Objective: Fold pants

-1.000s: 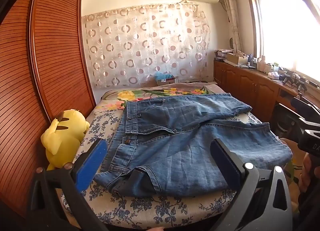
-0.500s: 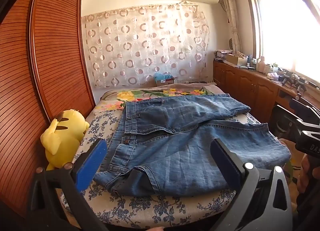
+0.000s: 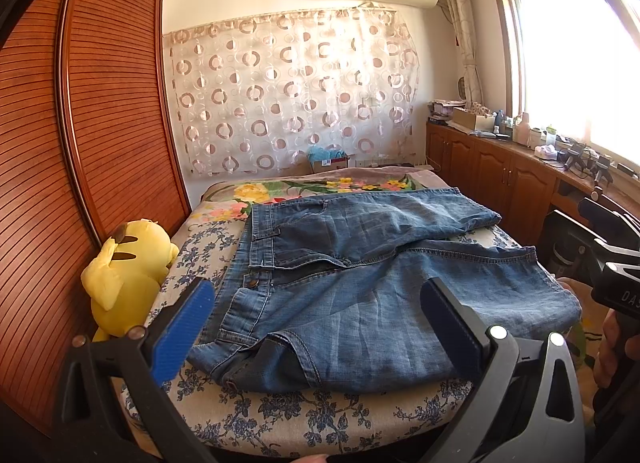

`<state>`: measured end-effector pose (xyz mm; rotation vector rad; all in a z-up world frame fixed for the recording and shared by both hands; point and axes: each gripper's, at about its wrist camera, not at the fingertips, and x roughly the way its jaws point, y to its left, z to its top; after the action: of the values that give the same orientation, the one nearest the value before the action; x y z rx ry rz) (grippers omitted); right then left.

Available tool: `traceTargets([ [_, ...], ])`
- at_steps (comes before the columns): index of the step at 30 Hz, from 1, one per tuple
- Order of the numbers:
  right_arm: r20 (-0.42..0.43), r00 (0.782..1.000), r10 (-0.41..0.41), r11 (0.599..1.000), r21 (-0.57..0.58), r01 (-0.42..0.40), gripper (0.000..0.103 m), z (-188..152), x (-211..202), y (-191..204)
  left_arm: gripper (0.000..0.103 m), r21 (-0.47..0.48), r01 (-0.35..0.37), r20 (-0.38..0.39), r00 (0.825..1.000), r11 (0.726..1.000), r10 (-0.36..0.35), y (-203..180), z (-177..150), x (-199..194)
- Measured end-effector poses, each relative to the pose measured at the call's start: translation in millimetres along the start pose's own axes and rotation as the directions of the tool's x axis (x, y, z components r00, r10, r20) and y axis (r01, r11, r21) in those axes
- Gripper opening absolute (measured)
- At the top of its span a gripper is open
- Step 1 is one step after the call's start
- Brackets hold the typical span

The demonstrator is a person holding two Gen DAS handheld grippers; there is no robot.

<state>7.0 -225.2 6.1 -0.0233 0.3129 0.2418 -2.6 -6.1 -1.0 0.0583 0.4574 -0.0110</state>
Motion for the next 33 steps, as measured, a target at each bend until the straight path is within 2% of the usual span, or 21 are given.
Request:
traceTargets([
  [33,0.002,1.000,0.002,1.000,0.004,-0.002,0.103,-0.6,-1.4,0.9,0.103,-0.001,0.003,-0.005,1.000,1.000,-0.003,-2.0,-2.8,-1.3],
])
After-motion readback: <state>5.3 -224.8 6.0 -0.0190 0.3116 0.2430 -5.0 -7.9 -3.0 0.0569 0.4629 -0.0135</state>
